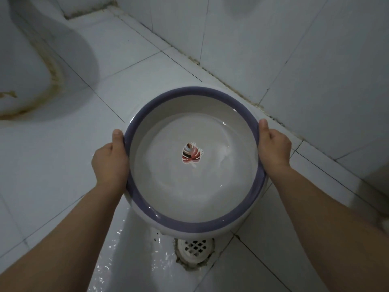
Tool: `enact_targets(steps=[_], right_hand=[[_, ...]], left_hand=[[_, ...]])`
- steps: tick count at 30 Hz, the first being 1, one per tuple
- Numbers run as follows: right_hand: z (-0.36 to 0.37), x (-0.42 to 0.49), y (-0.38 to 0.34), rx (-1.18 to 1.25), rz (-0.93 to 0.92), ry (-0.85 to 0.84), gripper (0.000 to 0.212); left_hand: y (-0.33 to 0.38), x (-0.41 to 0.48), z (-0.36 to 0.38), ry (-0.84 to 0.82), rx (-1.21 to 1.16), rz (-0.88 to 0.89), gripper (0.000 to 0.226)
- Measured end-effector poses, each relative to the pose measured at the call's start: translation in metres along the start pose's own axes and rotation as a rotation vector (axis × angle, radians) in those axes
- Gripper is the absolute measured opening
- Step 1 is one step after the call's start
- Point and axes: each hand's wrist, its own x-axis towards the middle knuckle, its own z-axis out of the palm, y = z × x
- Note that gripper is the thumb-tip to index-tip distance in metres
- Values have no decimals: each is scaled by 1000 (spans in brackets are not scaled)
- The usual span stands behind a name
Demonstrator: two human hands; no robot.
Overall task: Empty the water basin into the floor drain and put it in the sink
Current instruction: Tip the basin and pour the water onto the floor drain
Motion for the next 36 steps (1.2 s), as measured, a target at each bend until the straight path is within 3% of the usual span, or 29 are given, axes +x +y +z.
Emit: enact_targets(steps=[16,36], right_hand=[[0,-1,4,-20,-9,15,60],[-4,-7,2,-39,-37,22,59]], left_hand=[[0,-4,-1,-10,-59,-30,54],[-9,-7,-4,-14,-66,-20,66]])
